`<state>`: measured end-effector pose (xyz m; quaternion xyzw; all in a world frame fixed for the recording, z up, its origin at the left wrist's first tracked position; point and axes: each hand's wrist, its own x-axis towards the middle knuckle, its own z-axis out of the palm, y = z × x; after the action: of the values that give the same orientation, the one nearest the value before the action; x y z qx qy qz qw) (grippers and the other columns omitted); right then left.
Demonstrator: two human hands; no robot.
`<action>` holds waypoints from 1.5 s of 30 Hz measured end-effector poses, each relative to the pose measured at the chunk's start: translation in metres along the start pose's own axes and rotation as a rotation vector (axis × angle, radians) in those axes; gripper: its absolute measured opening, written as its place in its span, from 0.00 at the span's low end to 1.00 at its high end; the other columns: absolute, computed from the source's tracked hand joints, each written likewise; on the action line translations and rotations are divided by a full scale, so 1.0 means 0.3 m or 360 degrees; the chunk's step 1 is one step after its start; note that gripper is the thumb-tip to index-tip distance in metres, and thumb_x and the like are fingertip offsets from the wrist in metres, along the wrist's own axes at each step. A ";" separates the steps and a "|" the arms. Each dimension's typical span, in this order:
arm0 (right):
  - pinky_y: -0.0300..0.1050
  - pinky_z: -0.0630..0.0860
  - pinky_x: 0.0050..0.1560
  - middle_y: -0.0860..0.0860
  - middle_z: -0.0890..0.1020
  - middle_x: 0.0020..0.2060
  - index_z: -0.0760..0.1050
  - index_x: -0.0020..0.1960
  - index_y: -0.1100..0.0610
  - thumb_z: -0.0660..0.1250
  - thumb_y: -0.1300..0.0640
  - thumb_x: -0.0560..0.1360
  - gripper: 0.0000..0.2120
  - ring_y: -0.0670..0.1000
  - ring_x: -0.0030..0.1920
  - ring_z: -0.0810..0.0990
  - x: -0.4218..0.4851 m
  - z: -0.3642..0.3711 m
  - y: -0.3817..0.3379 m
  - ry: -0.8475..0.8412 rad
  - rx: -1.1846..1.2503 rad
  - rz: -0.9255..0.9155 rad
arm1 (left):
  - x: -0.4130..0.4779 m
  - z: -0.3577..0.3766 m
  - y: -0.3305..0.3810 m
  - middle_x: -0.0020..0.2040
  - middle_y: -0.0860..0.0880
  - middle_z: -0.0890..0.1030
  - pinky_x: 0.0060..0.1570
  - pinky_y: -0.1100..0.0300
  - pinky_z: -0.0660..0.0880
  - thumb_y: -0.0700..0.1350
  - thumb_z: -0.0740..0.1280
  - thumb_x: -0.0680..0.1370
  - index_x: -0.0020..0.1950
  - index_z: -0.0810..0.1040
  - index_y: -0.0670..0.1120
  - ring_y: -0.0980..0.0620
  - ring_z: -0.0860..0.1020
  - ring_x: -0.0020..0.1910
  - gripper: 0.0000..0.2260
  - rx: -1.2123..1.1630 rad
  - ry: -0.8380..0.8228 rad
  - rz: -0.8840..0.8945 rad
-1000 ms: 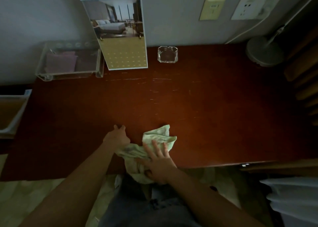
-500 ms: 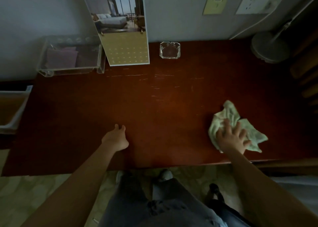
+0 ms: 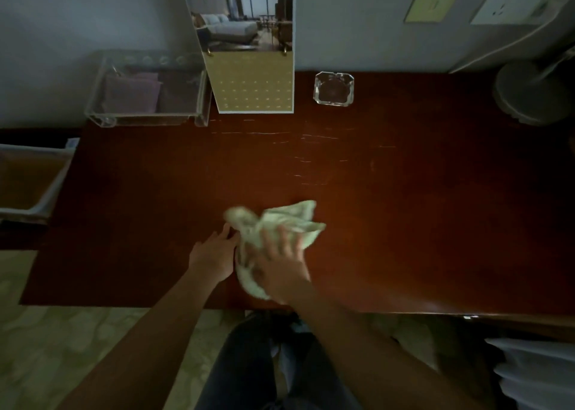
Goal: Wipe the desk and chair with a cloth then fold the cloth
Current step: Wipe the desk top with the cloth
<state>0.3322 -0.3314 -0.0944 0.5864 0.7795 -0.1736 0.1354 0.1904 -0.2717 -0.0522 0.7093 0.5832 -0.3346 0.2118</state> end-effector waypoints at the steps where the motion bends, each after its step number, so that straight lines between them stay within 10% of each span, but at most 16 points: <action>1: 0.73 0.43 0.67 0.56 0.46 0.77 0.48 0.78 0.49 0.55 0.41 0.79 0.32 0.66 0.74 0.40 0.013 -0.011 -0.042 -0.0074 -0.0017 -0.0156 | 0.003 0.003 -0.011 0.79 0.51 0.44 0.72 0.43 0.54 0.46 0.55 0.81 0.78 0.47 0.54 0.47 0.49 0.77 0.28 0.0008 0.0032 0.0002; 5: 0.67 0.44 0.72 0.51 0.43 0.77 0.46 0.77 0.44 0.50 0.40 0.80 0.28 0.60 0.76 0.41 0.025 -0.046 0.025 -0.0006 0.0117 -0.0003 | 0.017 -0.025 -0.058 0.79 0.49 0.44 0.73 0.42 0.49 0.45 0.56 0.80 0.78 0.44 0.54 0.46 0.47 0.77 0.30 0.0009 0.0033 -0.0062; 16: 0.70 0.43 0.69 0.56 0.44 0.77 0.43 0.77 0.43 0.46 0.45 0.81 0.26 0.64 0.75 0.43 -0.078 -0.096 0.546 0.0108 0.0920 0.1918 | 0.088 -0.098 -0.150 0.77 0.40 0.40 0.64 0.46 0.68 0.35 0.56 0.78 0.76 0.43 0.62 0.39 0.53 0.75 0.35 -0.0230 0.0003 -0.0008; 20: 0.71 0.42 0.68 0.58 0.44 0.77 0.44 0.77 0.44 0.46 0.46 0.80 0.27 0.65 0.75 0.42 0.036 -0.086 0.267 0.0035 0.0771 0.1762 | 0.093 -0.098 -0.176 0.77 0.40 0.39 0.63 0.49 0.72 0.34 0.58 0.78 0.75 0.41 0.64 0.39 0.53 0.75 0.38 -0.0129 0.0023 0.0065; 24: 0.77 0.55 0.62 0.61 0.61 0.73 0.58 0.76 0.49 0.55 0.45 0.74 0.31 0.70 0.72 0.57 0.083 -0.031 -0.147 0.0117 0.0349 0.0950 | 0.107 -0.107 -0.203 0.77 0.41 0.41 0.64 0.48 0.70 0.38 0.57 0.79 0.76 0.44 0.64 0.38 0.56 0.74 0.34 -0.0026 0.0021 0.0133; 28: 0.73 0.44 0.67 0.56 0.48 0.77 0.51 0.77 0.48 0.55 0.42 0.78 0.30 0.64 0.72 0.37 0.070 -0.015 -0.340 -0.0131 0.0025 -0.0056 | 0.118 -0.135 -0.206 0.78 0.41 0.43 0.59 0.48 0.71 0.45 0.56 0.81 0.76 0.48 0.64 0.38 0.66 0.69 0.28 0.0080 0.0004 0.0155; 30: 0.70 0.54 0.67 0.53 0.58 0.76 0.61 0.74 0.45 0.50 0.41 0.77 0.26 0.62 0.75 0.52 0.050 -0.013 -0.297 -0.0066 0.0013 -0.0154 | 0.118 -0.143 -0.205 0.78 0.40 0.43 0.56 0.49 0.73 0.41 0.56 0.81 0.76 0.44 0.64 0.39 0.67 0.68 0.32 0.0116 -0.0001 0.0159; 33: 0.67 0.71 0.57 0.54 0.71 0.69 0.71 0.68 0.45 0.50 0.41 0.73 0.27 0.63 0.66 0.72 -0.014 -0.002 -0.133 -0.0173 0.0124 0.0339 | 0.112 -0.150 -0.202 0.77 0.39 0.44 0.50 0.53 0.75 0.36 0.57 0.79 0.76 0.43 0.64 0.40 0.68 0.68 0.35 0.0143 0.0020 0.0193; 39: 0.64 0.50 0.72 0.54 0.49 0.77 0.45 0.76 0.39 0.47 0.42 0.80 0.26 0.60 0.76 0.46 -0.283 0.030 0.261 0.0034 0.0566 0.1574 | 0.090 -0.131 -0.197 0.77 0.38 0.44 0.47 0.59 0.78 0.34 0.60 0.77 0.76 0.40 0.62 0.42 0.72 0.64 0.40 0.0170 0.0095 0.0210; 45: 0.70 0.49 0.70 0.53 0.47 0.77 0.46 0.76 0.42 0.52 0.46 0.79 0.28 0.64 0.75 0.44 -0.185 -0.011 0.177 -0.0005 0.0772 0.1748 | 0.087 -0.126 -0.204 0.77 0.38 0.43 0.49 0.57 0.79 0.35 0.62 0.77 0.76 0.39 0.63 0.41 0.72 0.64 0.41 0.0217 0.0073 0.0238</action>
<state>0.3985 -0.3646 -0.0744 0.9174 0.3003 -0.2520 0.0687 0.1423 -0.2137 -0.0396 0.7712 0.5091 -0.3403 0.1741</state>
